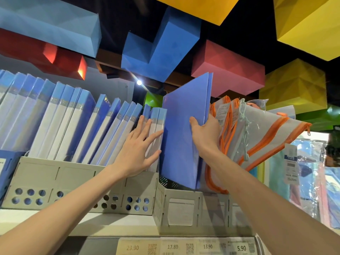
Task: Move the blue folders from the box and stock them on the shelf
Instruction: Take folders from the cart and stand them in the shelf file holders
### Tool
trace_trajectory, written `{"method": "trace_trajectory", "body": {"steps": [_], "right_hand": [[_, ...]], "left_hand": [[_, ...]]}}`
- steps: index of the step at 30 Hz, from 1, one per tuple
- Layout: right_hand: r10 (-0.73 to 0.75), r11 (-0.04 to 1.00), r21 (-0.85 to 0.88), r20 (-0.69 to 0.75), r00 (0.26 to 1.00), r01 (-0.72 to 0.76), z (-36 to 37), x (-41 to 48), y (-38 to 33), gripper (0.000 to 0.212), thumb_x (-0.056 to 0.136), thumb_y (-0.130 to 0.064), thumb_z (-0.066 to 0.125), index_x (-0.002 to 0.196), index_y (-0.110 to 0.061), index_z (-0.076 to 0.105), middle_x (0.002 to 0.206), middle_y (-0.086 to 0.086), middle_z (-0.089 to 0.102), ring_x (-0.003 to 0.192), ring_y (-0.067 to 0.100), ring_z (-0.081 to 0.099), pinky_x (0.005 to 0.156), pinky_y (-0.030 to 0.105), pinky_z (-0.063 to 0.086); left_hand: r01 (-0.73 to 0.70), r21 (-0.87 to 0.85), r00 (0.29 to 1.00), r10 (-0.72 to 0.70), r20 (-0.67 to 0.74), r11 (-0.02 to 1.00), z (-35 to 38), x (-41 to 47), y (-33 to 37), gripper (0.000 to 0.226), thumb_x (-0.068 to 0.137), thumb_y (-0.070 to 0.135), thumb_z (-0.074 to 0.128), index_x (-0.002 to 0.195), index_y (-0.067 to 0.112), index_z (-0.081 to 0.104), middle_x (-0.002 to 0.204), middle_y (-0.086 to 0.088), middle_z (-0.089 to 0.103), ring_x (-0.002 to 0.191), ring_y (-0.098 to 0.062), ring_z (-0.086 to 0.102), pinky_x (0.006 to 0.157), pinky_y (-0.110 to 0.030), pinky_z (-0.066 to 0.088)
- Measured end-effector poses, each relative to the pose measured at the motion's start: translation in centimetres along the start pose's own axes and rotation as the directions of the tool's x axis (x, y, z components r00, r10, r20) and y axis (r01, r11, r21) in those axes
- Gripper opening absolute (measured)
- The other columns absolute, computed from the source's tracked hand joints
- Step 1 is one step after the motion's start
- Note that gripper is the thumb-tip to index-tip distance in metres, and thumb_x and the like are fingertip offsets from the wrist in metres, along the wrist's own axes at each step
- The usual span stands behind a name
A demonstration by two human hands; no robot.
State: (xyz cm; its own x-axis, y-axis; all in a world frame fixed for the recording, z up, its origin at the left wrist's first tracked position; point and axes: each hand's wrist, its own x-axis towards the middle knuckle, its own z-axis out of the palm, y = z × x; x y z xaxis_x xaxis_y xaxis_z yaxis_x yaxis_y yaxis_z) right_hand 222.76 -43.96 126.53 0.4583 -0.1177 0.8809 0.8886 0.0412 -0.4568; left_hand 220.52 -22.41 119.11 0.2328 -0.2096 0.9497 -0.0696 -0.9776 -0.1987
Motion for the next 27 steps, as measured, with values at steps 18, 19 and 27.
{"method": "trace_trajectory", "body": {"steps": [18, 19, 27], "right_hand": [[-0.032, 0.993, -0.116, -0.034, 0.999, 0.028, 3.1, -1.3, 1.4, 0.012, 0.099, -0.026, 0.06, 0.11, -0.02, 0.06, 0.102, -0.004, 0.064, 0.096, 0.018, 0.065, 0.076, 0.035, 0.061], [-0.038, 0.993, -0.111, -0.047, 0.998, 0.033, 3.2, -1.5, 1.6, 0.012, 0.099, -0.027, 0.06, 0.11, -0.022, 0.059, 0.102, -0.006, 0.063, 0.096, 0.017, 0.065, 0.078, 0.036, 0.061], [-0.051, 0.985, -0.167, -0.087, 0.995, 0.036, 2.7, -4.0, 3.3, 0.013, 0.097, -0.032, 0.06, 0.107, -0.023, 0.059, 0.096, -0.01, 0.063, 0.089, 0.012, 0.063, 0.08, 0.039, 0.06]], "left_hand": [[-0.008, 0.011, 1.0, 0.009, -0.013, 1.0, -0.1, -0.3, -0.1, 0.065, 0.098, 0.056, 0.045, 0.158, 0.035, 0.027, 0.169, -0.003, 0.0, 0.155, -0.023, -0.015, 0.123, -0.043, 0.004], [-0.006, 0.014, 1.0, 0.006, -0.015, 1.0, 0.0, -0.3, -0.1, 0.065, 0.099, 0.055, 0.046, 0.158, 0.035, 0.027, 0.169, -0.004, 0.0, 0.155, -0.023, -0.015, 0.123, -0.042, 0.003], [0.01, 0.026, 1.0, -0.01, -0.005, 1.0, 0.3, -0.3, -0.2, 0.066, 0.099, 0.052, 0.051, 0.158, 0.035, 0.027, 0.169, -0.005, 0.001, 0.155, -0.024, -0.016, 0.125, -0.047, 0.008]]}}
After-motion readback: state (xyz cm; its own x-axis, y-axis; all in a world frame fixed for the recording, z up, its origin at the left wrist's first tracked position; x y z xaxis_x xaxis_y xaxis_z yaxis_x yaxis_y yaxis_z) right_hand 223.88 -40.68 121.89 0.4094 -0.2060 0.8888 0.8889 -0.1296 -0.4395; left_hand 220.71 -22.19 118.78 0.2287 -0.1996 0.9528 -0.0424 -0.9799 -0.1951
